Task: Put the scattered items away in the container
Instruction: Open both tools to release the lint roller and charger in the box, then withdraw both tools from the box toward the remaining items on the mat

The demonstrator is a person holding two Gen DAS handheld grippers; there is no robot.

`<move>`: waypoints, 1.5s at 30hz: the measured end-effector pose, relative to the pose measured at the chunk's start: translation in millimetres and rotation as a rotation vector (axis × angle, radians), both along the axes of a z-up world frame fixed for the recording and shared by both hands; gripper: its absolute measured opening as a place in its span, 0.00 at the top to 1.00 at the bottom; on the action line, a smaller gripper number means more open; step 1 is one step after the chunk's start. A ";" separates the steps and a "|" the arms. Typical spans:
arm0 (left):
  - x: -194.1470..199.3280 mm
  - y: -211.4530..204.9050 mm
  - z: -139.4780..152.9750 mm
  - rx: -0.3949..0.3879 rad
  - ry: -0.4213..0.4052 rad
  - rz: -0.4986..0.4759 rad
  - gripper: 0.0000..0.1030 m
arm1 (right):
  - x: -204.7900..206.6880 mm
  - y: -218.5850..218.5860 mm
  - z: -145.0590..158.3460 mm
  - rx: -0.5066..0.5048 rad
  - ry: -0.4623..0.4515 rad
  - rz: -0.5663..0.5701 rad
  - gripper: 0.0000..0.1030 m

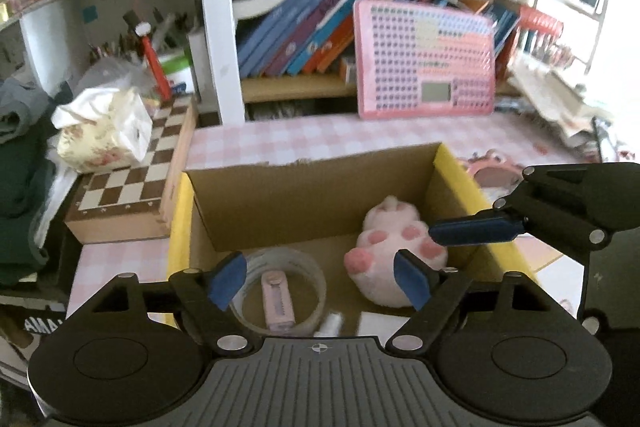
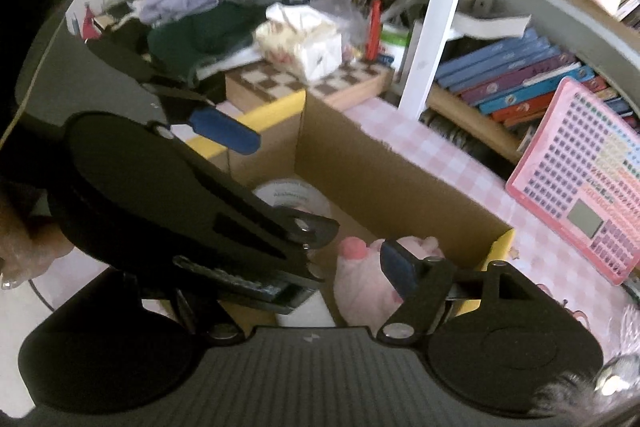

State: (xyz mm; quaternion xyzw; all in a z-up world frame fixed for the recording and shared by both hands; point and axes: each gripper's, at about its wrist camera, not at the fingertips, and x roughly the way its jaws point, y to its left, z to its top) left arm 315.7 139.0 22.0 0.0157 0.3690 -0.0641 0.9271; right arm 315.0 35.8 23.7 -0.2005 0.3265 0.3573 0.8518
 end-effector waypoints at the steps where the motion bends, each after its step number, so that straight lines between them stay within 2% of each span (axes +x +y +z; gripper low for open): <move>1: -5.7 0.9 3.8 -0.006 -0.011 0.005 0.18 | -5.7 -2.0 5.1 0.005 -0.016 -0.003 0.27; 8: -50.6 7.4 26.0 -0.058 -0.075 0.011 0.17 | -44.5 -15.1 27.9 0.031 -0.115 -0.039 0.21; 19: -122.0 17.5 43.2 -0.049 -0.134 0.064 0.09 | -104.4 -36.3 46.3 0.055 -0.229 -0.124 0.19; 26: -161.3 15.1 42.1 -0.010 -0.145 0.100 0.06 | -135.0 -49.9 46.0 0.071 -0.242 -0.200 0.17; 35: -201.0 12.2 29.1 -0.020 -0.132 0.127 0.04 | -170.4 -64.8 33.8 0.106 -0.227 -0.302 0.16; 41: -225.9 14.6 21.7 -0.010 -0.167 0.209 0.04 | -197.6 -70.6 26.3 0.138 -0.272 -0.353 0.10; 45: -238.1 16.3 14.8 -0.022 -0.155 0.238 0.03 | -209.9 -76.4 17.9 0.152 -0.246 -0.398 0.09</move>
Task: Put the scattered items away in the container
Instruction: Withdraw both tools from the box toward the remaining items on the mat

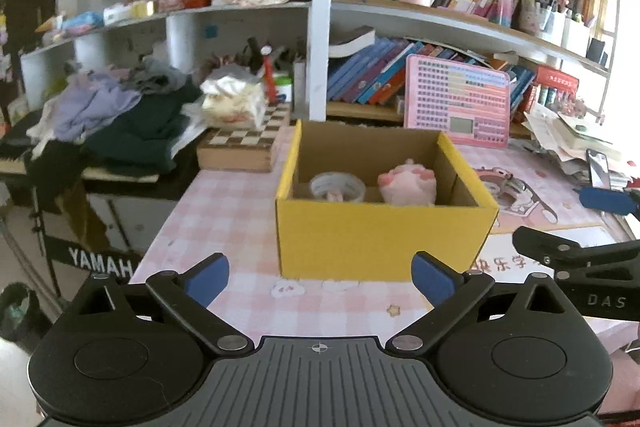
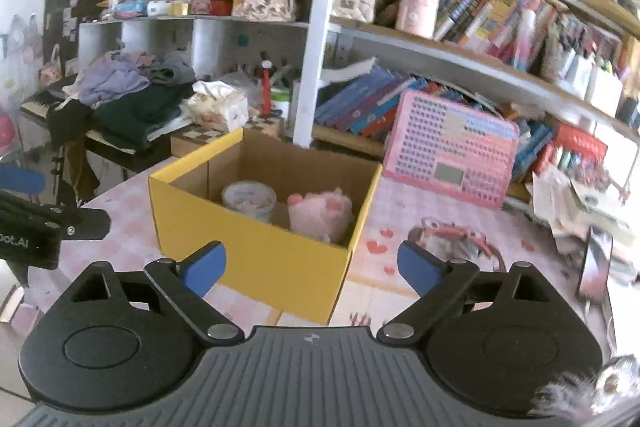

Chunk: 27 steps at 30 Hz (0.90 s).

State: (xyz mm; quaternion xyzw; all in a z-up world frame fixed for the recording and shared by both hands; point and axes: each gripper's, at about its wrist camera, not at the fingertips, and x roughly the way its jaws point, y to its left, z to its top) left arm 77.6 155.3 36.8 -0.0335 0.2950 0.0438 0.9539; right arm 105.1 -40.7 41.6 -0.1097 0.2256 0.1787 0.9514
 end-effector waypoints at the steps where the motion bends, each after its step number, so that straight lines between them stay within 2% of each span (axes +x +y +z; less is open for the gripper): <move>1: -2.7 0.3 -2.6 -0.004 0.009 0.004 0.03 | -1.8 -1.2 -2.0 0.004 0.010 -0.013 0.09; 6: -13.1 -5.3 -18.9 -0.021 0.073 0.006 0.03 | -14.2 -4.9 -15.5 0.001 0.073 -0.067 0.06; 16: -14.4 -29.0 -43.8 0.003 0.213 -0.101 0.03 | -26.7 -3.7 -34.2 -0.079 0.191 -0.048 0.04; 27: -9.6 -47.9 -59.3 -0.023 0.279 -0.161 0.03 | -28.9 -21.3 -44.6 -0.115 0.254 -0.086 0.04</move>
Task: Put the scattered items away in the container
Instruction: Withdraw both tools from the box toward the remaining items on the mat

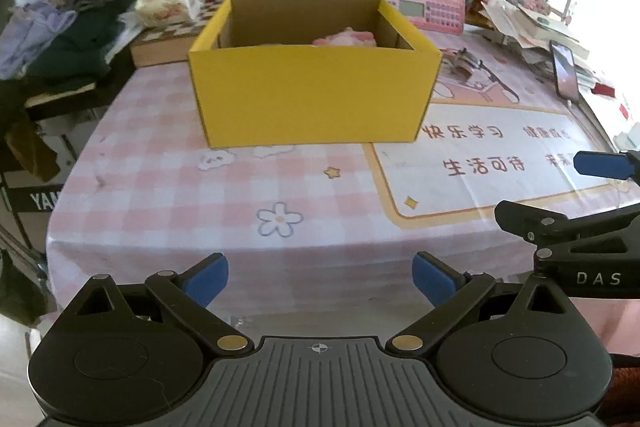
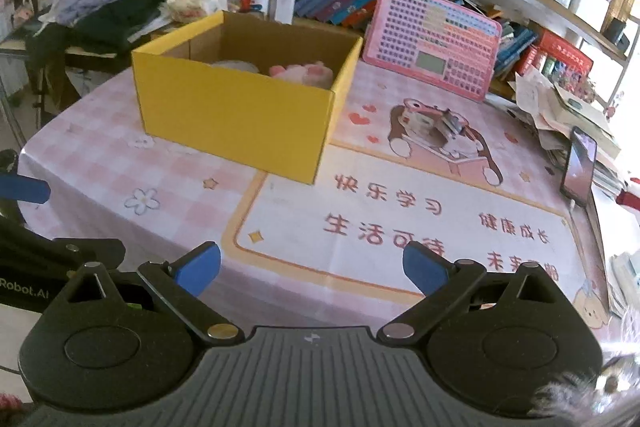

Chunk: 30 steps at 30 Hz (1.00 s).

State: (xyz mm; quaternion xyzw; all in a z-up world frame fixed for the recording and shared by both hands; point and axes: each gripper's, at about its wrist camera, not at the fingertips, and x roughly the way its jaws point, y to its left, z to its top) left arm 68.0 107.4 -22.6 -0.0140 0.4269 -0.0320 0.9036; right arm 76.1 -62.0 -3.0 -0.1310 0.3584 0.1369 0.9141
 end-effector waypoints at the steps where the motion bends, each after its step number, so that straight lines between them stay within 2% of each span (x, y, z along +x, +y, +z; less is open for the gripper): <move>1: 1.4 -2.7 -0.4 0.000 0.001 -0.007 0.03 | 0.3 -3.2 -0.9 0.000 0.002 -0.008 0.04; 18: 45.7 -85.3 -3.4 0.025 0.018 -0.207 0.03 | 24.4 -81.4 -6.7 0.020 0.020 -0.189 0.03; 30: 90.7 -159.0 -12.8 0.023 0.041 -0.347 0.03 | 60.0 -148.6 -18.5 0.015 0.065 -0.282 0.02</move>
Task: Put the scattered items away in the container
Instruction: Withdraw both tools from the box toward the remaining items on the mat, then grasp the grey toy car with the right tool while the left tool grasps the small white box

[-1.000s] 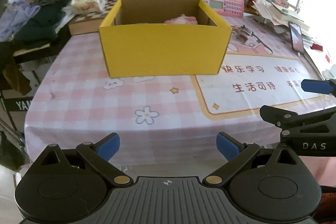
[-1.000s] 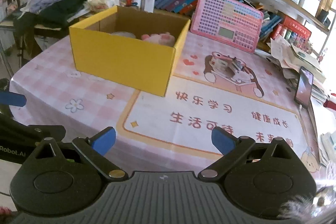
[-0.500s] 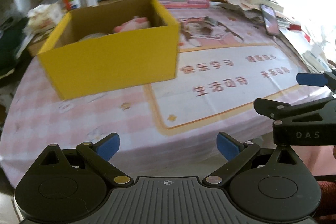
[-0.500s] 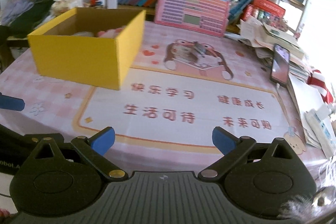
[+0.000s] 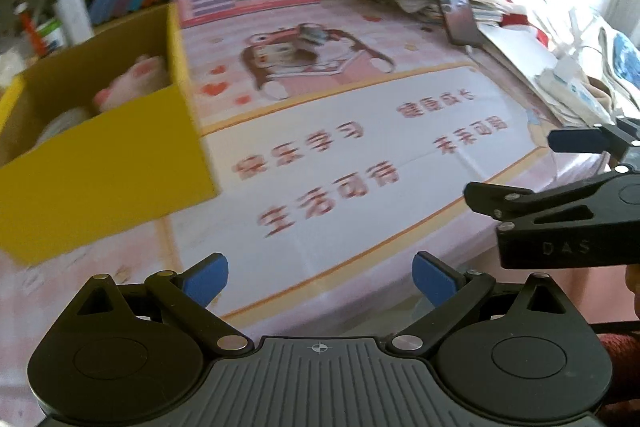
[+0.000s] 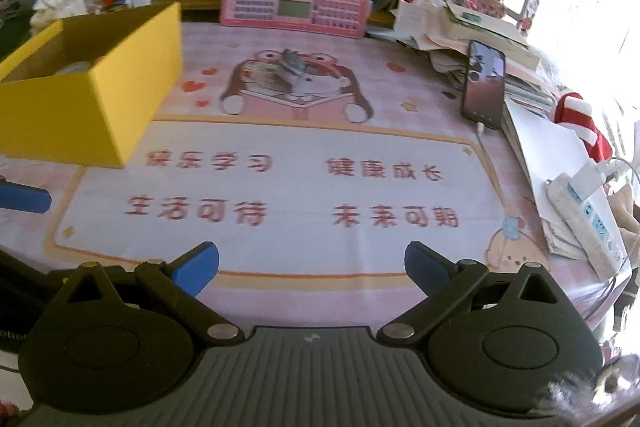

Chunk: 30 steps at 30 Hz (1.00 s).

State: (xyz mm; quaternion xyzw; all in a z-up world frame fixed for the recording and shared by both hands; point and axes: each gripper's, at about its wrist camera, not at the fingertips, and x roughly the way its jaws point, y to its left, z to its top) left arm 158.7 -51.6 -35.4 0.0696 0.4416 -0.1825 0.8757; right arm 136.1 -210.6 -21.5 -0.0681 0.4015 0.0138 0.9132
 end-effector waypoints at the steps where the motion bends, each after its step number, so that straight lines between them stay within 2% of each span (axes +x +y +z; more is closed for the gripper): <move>1: 4.5 -6.9 -0.4 -0.002 0.000 -0.013 0.03 | 4.4 -5.9 -0.7 -0.002 0.004 -0.005 0.02; 6: 28.9 -38.9 0.6 -0.007 -0.019 -0.058 0.03 | 31.7 -34.5 -2.2 0.004 0.015 -0.026 0.02; 9: 48.1 -52.0 4.3 -0.003 -0.040 -0.052 0.03 | 52.3 -48.8 -1.0 0.018 0.005 -0.027 0.02; 20: 102.5 -59.8 10.4 0.041 -0.054 0.104 0.03 | 123.3 -74.8 -3.8 0.108 0.001 0.061 0.03; 30: 137.6 -54.6 23.6 0.089 -0.100 0.225 0.03 | 187.6 -64.9 -9.2 0.201 -0.002 0.155 0.04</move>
